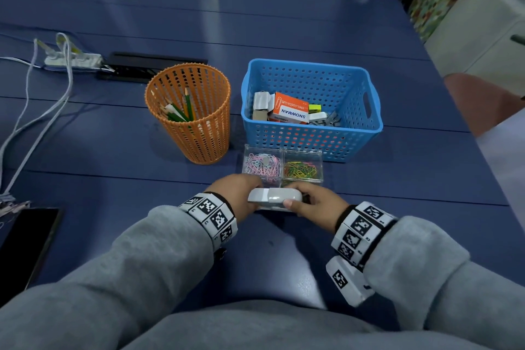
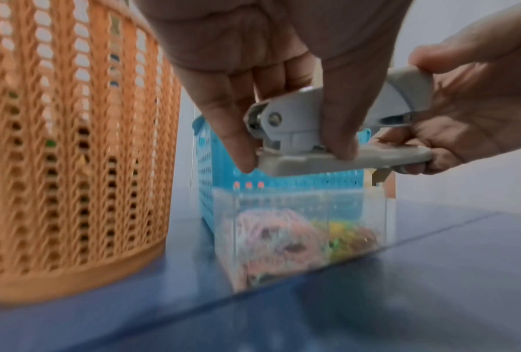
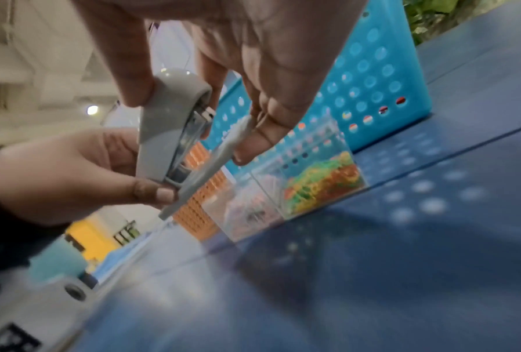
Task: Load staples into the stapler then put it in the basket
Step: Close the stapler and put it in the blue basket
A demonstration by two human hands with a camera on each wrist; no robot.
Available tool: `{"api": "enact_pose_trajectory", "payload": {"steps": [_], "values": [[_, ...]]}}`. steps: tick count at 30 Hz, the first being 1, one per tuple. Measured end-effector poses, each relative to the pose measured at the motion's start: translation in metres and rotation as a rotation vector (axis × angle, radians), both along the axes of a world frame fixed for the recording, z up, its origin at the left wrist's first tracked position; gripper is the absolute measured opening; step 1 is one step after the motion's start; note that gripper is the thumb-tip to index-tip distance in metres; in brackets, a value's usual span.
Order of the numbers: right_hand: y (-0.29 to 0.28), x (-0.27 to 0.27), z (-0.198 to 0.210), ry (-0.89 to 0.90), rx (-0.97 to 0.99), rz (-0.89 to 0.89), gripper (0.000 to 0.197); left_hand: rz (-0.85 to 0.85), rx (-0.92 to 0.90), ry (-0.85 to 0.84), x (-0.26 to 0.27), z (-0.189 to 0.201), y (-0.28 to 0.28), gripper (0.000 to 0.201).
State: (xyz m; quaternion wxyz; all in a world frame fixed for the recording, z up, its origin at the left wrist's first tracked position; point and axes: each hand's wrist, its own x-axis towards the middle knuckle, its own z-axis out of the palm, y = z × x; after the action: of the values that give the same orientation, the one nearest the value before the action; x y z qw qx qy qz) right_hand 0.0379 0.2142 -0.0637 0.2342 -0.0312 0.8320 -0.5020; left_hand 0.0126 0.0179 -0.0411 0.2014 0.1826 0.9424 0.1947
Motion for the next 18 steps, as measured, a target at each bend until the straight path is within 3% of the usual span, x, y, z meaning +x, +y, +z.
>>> {"api": "enact_pose_trajectory", "payload": {"steps": [6, 12, 16, 18], "values": [[0.005, -0.012, 0.049, 0.127, -0.254, -0.056, 0.024, -0.028, 0.117, 0.201, -0.013, 0.040, 0.002, 0.027], [0.008, -0.027, 0.098, 0.294, -0.191, -0.070, 0.030, 0.035, 0.245, 0.316, -0.030, 0.069, 0.005, 0.035], [0.020, -0.051, 0.122, 0.356, -0.155, -0.180, 0.023, 0.220, 0.421, 0.225, -0.040, 0.078, -0.005, 0.059], [0.030, -0.070, 0.131, 0.386, -0.161, -0.263, 0.019, 0.266, 0.464, 0.168, -0.039, 0.076, -0.018, 0.061]]}}
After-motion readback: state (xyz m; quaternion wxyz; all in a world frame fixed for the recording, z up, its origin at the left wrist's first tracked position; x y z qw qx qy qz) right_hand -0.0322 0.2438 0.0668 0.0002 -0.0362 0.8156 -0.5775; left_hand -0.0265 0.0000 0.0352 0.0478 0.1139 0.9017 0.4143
